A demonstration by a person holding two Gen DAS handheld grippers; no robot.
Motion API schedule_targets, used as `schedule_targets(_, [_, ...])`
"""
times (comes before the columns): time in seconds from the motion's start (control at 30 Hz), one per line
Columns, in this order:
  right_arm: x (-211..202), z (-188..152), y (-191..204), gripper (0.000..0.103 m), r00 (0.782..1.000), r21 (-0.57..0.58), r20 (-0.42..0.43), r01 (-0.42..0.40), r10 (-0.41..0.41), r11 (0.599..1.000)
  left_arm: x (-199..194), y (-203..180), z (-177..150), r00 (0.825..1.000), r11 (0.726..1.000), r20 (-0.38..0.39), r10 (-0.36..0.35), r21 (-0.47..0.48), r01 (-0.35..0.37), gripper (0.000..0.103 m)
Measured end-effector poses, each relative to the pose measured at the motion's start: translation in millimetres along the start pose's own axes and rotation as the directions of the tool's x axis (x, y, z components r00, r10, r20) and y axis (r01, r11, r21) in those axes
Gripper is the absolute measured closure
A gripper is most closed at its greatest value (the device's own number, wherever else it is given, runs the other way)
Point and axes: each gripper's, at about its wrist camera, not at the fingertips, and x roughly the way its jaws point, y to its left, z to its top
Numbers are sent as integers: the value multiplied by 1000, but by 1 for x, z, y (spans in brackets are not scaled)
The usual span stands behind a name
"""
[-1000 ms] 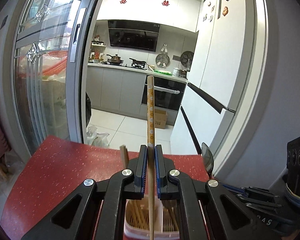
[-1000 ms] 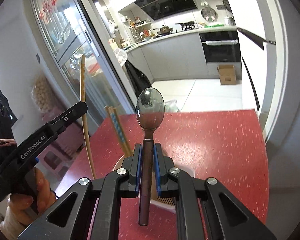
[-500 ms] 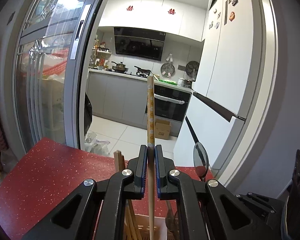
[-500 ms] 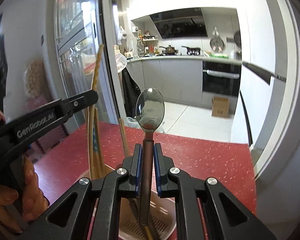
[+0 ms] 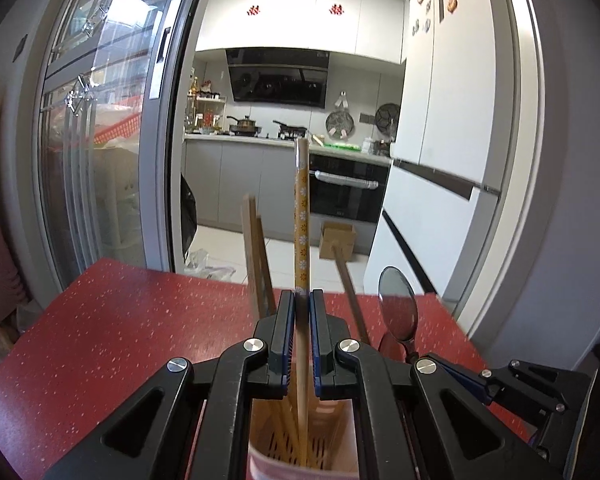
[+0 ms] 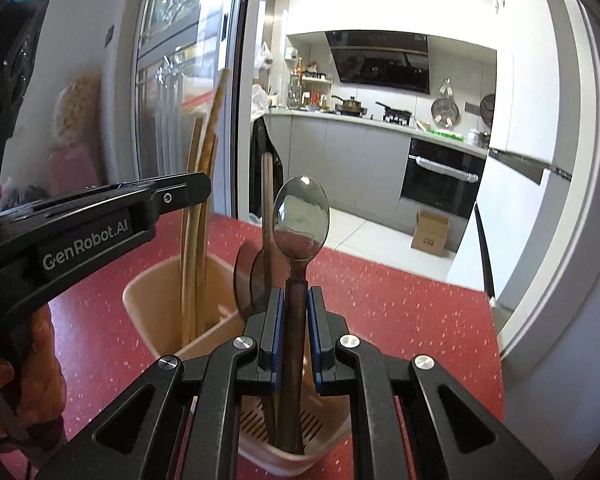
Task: Organize utensils
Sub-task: 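Carry the spoon and patterned chopstick to the caddy and release them inside with both tools, then withdraw both open tools back over the last two dark spoons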
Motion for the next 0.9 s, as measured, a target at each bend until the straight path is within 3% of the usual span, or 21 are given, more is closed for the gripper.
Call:
schedule_targets(0.23, [2, -7, -5, 90, 997, 40, -64, -31, 33, 999, -5, 3, -10, 997, 999, -71, 19, 32, -16, 67])
schedule_targets(0.37, [-1, -5, -4, 87, 997, 36, -69, -36, 38, 999, -10, 8, -10, 997, 999, -73, 36, 33, -34, 67])
schedule_targets(0.43, [-2, -3, -4, 67, 996, 43, -74, -37, 40, 998, -14, 11, -10, 996, 999, -75, 44, 34, -41, 67])
schedule_targets(0.5, [-7, 0, -6, 56, 997, 54, -68, -38, 42, 998, -19, 14, -11, 995, 999, -84, 45, 28, -43, 67])
schedule_targets(0.6, [-21, 7, -8, 53, 997, 85, -58, -48, 53, 995, -28, 17, -12, 993, 999, -105, 47, 32, -44, 67])
schedule_targets(0.7, [-35, 8, -7, 41, 996, 116, -66, -60, 68, 991, -39, 17, -15, 988, 996, -140, 69, 60, -61, 67])
schedule_targets(0.83, [-57, -2, -7, 38, 992, 193, -94, -64, 84, 979, -46, 17, -27, 957, 988, -260, 128, 115, -101, 67])
schedule_targets(0.9, [-67, -13, -9, 35, 986, 258, -117, -81, 115, 963, -56, 20, -37, 948, 992, -299, 107, 103, -79, 67])
